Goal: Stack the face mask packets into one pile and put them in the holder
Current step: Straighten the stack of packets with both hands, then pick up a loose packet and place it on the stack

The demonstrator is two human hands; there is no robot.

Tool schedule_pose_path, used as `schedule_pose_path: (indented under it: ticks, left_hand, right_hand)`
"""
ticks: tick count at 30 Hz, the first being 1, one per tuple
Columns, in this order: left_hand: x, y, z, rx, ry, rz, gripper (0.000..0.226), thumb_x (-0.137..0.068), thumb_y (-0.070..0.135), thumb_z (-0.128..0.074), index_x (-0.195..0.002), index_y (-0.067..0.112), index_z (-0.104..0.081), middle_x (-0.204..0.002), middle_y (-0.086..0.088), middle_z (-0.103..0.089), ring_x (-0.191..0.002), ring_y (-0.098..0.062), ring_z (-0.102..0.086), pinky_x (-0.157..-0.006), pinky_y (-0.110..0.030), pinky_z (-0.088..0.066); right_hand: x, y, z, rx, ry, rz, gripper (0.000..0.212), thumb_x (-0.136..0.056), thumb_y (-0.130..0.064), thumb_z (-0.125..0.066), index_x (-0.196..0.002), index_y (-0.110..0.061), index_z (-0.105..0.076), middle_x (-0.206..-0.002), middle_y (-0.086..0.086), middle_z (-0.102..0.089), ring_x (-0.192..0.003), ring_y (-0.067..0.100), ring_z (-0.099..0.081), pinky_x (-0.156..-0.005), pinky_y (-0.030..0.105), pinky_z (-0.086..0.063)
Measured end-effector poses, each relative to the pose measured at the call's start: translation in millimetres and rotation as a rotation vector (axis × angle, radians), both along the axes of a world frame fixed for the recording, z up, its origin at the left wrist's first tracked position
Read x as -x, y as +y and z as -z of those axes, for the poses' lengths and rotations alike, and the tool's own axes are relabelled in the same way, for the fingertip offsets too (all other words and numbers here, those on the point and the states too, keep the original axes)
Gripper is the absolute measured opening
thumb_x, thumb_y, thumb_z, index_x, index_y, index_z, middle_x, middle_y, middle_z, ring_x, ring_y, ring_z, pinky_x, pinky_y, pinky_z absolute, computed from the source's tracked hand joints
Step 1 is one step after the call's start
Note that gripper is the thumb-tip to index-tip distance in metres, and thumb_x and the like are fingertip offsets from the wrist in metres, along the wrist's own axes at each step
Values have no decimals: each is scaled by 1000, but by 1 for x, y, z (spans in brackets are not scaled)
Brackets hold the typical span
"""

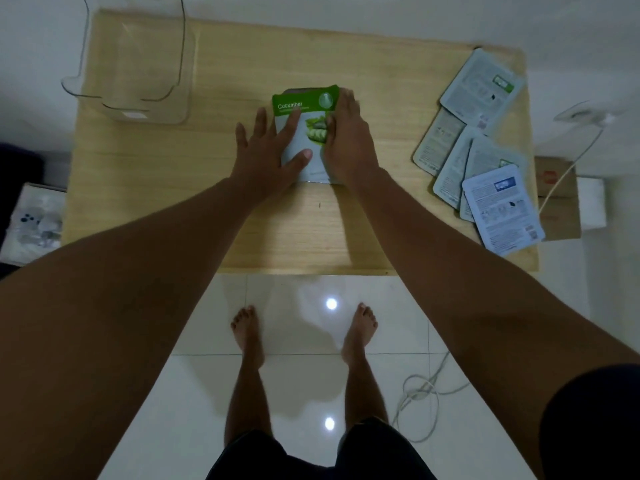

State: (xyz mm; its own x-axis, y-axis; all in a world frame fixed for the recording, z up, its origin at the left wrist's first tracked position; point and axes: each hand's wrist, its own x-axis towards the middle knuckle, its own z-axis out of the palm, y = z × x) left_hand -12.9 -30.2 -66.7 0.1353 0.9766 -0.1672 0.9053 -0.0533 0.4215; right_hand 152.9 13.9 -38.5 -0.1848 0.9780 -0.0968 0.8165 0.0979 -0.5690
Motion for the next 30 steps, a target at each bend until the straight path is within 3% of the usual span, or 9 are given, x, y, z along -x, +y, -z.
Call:
schedule_pose_path:
  ticks: [3,6,11,15,18,22,26,30]
  left_hand:
    - [-1,0,-1,1,14,-8,79,-90,67,-28,-157,34,-3,-165,-6,-19,-153,-36,1,-116,-65,3]
    - [-3,3,-5,39,20,-8,80,-87,68,-28,-157,36,-3,-166,-4,-17,-153,-38,1,-115,-67,3]
    - [-9,5,-8,50,71,-16,81,-85,70,-26,-156,38,-3,-165,-4,-18,-152,-41,-1,-113,-69,1]
    - [-10,4,-5,28,80,-30,83,-83,71,-24,-156,38,-3,-165,-6,-19,-151,-42,-1,-113,-70,0]
    - [-8,4,-2,20,71,-28,83,-83,72,-21,-156,38,-2,-165,-6,-19,-152,-41,-1,-113,-70,1]
    - [-8,1,-2,11,44,-34,83,-83,72,-20,-157,37,-4,-164,-7,-21,-152,-41,0,-114,-69,3]
    - [-9,1,-2,1,44,-34,81,-85,70,-21,-157,36,-4,-164,-7,-21,-152,-40,0,-114,-69,4]
    - [-7,0,-2,-3,43,-35,83,-86,69,-23,-157,32,-4,-164,-9,-22,-152,-40,-1,-114,-68,3]
  right_hand:
    - [-9,-1,-5,-7,23,-6,61,-101,-17,-36,-154,-2,-8,-160,20,-20,-143,36,-32,-113,46,-38]
    - [-35,7,-13,-64,-8,64,62,-103,-25,-36,-154,-3,-9,-163,17,-15,-150,35,-18,-118,44,-26]
    - [-101,47,-16,-29,-375,199,67,-100,-29,-46,-151,0,-16,-162,21,-15,-150,41,-12,-122,54,-20]
    - [-132,62,-8,114,-492,330,81,-96,-47,-49,-152,-1,-13,-162,22,-11,-149,46,-6,-120,61,-10]
    - [-141,68,-3,176,-460,399,86,-95,-56,-46,-150,4,-18,-160,25,-17,-146,49,-14,-118,61,-19]
    - [-141,67,-3,131,-456,361,55,-100,-36,-38,-138,4,-43,-147,23,-43,-134,42,-40,-109,58,-40]
    - [-139,59,-1,69,-497,346,48,-102,-16,-36,-145,4,-30,-141,31,-46,-127,43,-50,-105,52,-47]
    - [-142,53,-6,-103,-359,343,25,-100,-22,-39,-109,-8,-58,-108,16,-66,-96,33,-66,-85,46,-55]
